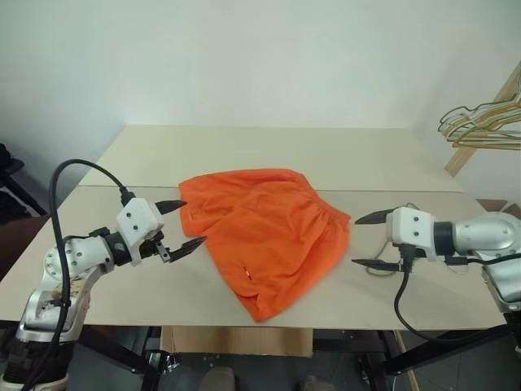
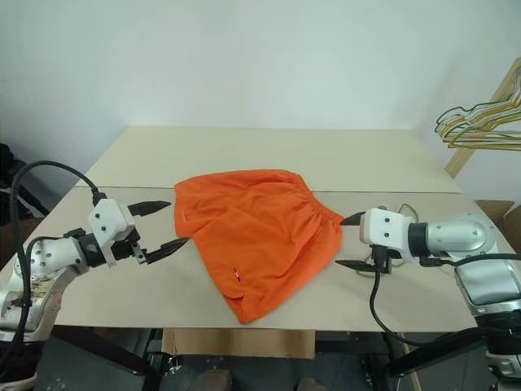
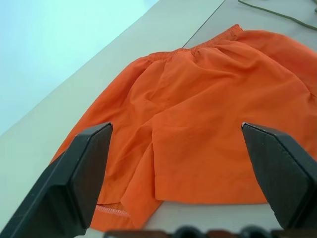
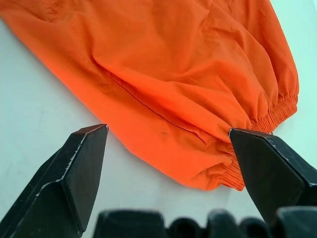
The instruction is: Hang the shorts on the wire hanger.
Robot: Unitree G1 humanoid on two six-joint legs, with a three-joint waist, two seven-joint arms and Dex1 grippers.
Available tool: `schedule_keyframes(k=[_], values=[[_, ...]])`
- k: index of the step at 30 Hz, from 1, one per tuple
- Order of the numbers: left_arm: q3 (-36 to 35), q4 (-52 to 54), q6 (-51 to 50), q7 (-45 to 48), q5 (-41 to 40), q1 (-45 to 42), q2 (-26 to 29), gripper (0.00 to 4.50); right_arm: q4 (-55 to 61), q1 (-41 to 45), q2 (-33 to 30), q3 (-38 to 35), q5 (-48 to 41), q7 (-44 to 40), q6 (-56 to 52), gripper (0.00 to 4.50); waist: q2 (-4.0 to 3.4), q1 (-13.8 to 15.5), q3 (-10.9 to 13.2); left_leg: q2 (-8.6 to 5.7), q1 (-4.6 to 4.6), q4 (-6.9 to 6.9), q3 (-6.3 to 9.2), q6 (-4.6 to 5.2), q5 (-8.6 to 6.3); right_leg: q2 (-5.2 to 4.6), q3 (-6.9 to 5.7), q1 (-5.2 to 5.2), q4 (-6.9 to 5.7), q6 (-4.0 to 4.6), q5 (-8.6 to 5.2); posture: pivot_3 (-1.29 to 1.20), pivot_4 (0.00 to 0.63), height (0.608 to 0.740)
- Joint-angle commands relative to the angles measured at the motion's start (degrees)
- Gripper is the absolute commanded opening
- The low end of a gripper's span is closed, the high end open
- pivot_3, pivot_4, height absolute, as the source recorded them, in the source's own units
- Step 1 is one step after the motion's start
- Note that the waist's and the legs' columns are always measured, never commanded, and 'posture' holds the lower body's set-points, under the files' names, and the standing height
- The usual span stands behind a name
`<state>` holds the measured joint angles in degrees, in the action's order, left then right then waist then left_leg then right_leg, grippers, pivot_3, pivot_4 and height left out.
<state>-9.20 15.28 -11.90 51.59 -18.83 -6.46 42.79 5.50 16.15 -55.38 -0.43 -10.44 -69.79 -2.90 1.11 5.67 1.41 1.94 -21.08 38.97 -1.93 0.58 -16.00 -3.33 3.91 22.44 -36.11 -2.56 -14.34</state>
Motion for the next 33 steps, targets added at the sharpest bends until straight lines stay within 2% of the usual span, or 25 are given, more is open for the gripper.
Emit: schedule_keyframes(k=[1, 15, 19, 23, 27, 33], values=[[-1.2, 2.4, -0.6, 0.4, -1.7, -0.8, 0.8, 4.5, 1.5, 0.3, -1.0, -1.6, -0.5, 0.2, 0.5, 4.48, 0.0, 0.0, 0.0, 0.0, 0.0, 0.0, 0.0, 0.0, 0.0, 0.0, 0.0, 0.0, 0.0, 0.0, 0.0, 0.18, 0.0, 0.74], [-0.4, 2.3, -0.6, -1.0, -0.4, -1.4, 0.9, 4.5, 2.0, 0.7, -0.4, -0.8, -0.2, 0.7, -0.2, 4.48, 0.0, -0.1, 0.0, 0.0, 0.0, 0.0, 0.0, 0.0, 0.0, 0.0, 0.0, 0.0, 0.0, 0.0, 0.0, 0.16, 0.0, 0.74], [0.5, 4.9, -3.5, -1.9, -2.8, -2.0, -0.6, 4.5, 1.6, 0.9, -0.7, -0.9, 0.8, 1.4, -0.2, 4.48, 0.0, -0.2, 0.0, 0.0, 0.0, 0.0, -0.01, 0.0, 0.0, 0.0, 0.0, 0.0, 0.01, 0.0, 0.0, 0.14, 0.0, 0.74], [3.2, 10.0, -6.9, 1.6, -8.3, 0.2, -1.6, 4.5, 3.9, -1.3, -1.2, -2.5, 0.3, 2.7, -1.4, 4.48, 0.0, -0.2, 0.0, 0.0, -0.02, 0.0, -0.01, 0.0, 0.0, -0.01, 0.0, 0.0, 0.02, 0.0, 0.0, 0.11, 0.0, 0.74], [11.2, 10.5, -8.0, 3.8, -5.4, 0.4, -1.6, 4.5, 6.8, -5.8, -1.2, -4.2, 0.6, 4.9, -2.6, 4.48, -0.05, -0.4, 0.0, 0.0, 0.02, 0.0, -0.01, 0.0, 0.0, 0.01, 0.0, -0.03, 0.02, 0.0, 0.0, 0.08, 0.0, 0.74], [16.9, 10.6, -10.6, 6.3, -5.2, -1.0, -0.9, 4.5, 9.2, -8.1, -1.3, -5.0, 0.9, 7.4, -4.0, 4.48, -0.05, -2.4, 0.0, -0.01, 0.03, 0.05, -0.01, 0.0, 0.0, 0.01, 0.01, -0.06, -0.01, 0.0, -0.01, 0.05, 0.0, 0.74]])
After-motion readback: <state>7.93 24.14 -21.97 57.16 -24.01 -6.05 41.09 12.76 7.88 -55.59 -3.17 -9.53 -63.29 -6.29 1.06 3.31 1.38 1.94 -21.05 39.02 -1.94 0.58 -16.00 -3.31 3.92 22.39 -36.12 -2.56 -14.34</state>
